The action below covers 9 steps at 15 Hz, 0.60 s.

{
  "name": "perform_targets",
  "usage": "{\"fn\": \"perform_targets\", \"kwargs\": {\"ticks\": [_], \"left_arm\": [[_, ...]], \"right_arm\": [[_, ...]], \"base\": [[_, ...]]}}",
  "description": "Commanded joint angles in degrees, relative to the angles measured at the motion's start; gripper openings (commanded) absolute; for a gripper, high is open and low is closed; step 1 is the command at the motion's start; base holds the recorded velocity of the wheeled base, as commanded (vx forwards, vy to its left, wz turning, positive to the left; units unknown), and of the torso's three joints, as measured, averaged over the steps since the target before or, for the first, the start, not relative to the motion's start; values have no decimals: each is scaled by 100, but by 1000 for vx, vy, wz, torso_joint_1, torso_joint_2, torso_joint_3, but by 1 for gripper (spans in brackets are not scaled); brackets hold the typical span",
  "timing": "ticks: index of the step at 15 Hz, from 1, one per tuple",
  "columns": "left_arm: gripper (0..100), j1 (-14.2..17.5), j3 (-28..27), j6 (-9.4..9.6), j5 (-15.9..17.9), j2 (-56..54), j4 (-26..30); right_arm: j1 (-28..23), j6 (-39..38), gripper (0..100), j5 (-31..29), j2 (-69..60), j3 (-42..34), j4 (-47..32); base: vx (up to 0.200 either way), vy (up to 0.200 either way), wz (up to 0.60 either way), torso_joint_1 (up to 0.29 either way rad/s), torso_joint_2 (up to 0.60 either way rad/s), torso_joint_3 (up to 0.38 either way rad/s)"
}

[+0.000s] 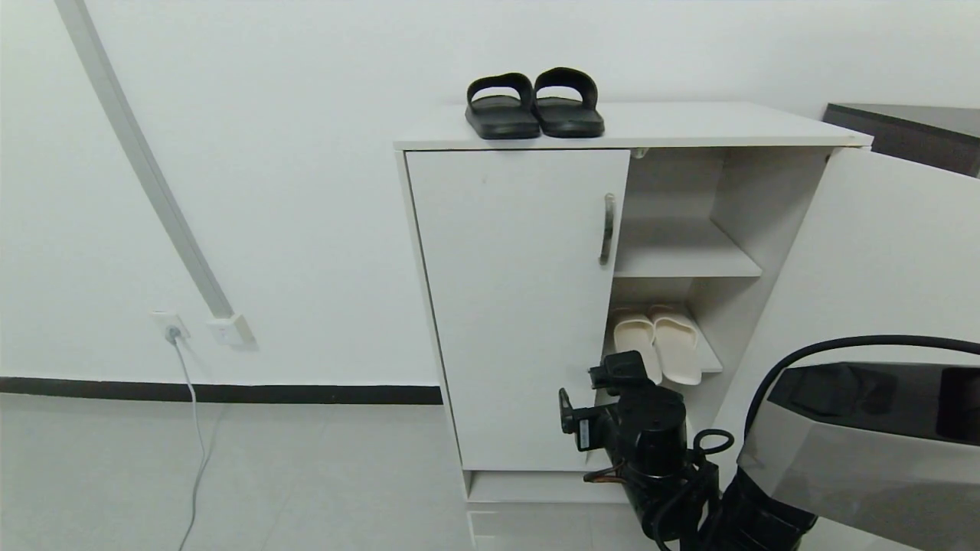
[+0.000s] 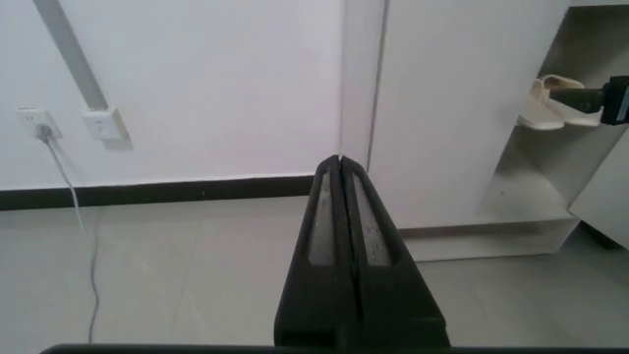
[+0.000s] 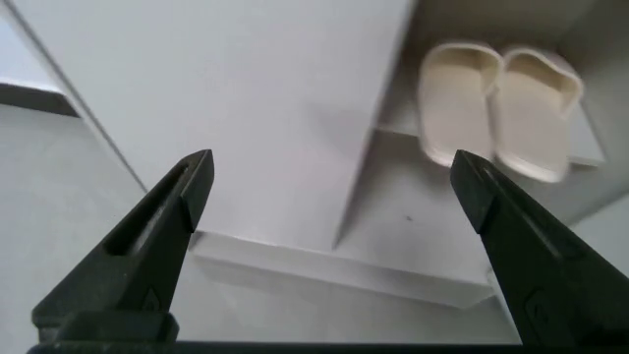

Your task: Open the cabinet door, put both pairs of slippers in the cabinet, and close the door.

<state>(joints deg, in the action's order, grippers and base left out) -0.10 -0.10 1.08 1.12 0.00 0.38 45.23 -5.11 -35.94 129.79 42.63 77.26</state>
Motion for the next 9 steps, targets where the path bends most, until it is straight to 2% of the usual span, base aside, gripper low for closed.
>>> {"fn": "perform_targets", "kwargs": {"ticks": [1,2,9], "left_arm": [[0,1,1,-3,2,9,-3],[0,1,1,-3,2,9,-3],[0,1,1,-21,-7,9,-3]], "right_arm": [[4,1,100,-1,2,-27,17],[4,1,100,8,2,-36,17],[-75,1,100,61,2,-141,245]], "base": [[0,200,0,2,2,7],[0,200,0,-2,2,7],[0,0,0,0,0,0]]}}
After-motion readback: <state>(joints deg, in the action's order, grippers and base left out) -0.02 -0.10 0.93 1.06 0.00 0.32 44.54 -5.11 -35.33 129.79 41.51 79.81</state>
